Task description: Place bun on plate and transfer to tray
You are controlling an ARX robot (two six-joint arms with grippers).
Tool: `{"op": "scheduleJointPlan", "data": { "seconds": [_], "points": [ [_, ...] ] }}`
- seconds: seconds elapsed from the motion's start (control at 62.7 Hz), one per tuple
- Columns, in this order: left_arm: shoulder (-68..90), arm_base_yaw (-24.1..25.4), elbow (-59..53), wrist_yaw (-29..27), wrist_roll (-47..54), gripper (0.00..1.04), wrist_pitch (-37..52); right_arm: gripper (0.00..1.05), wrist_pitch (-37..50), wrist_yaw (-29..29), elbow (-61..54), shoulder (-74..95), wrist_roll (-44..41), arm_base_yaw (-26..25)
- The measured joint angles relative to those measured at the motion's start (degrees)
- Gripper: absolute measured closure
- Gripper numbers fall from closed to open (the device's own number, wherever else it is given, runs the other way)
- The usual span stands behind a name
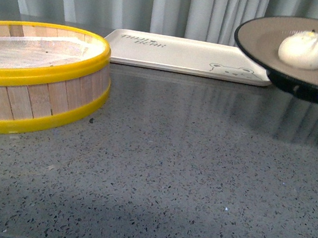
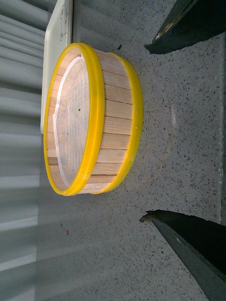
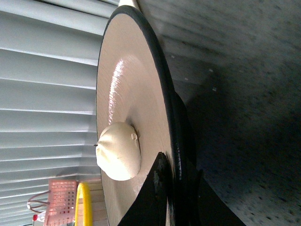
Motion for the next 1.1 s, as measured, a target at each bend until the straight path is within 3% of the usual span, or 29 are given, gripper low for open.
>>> {"op": "scheduleJointPlan", "data": {
  "seconds": [0.415,0.75,1.101],
  "points": [
    [0.0,0.0,0.0,0.02,0.0,0.07,0.0,1.02,-3.61,2.78,24.39,17.03,5.35,3.04],
    [0.0,0.0,0.0,0.0,0.0,0.07,0.0,1.02,-20.72,5.09,56.7,37.9,7.23,8.22],
    [-0.02,0.0,0.0,0.0,0.0,0.07,0.0,1.02,-28.74,4.92,72.52,48.7,5.84,12.46]
  ]
}}
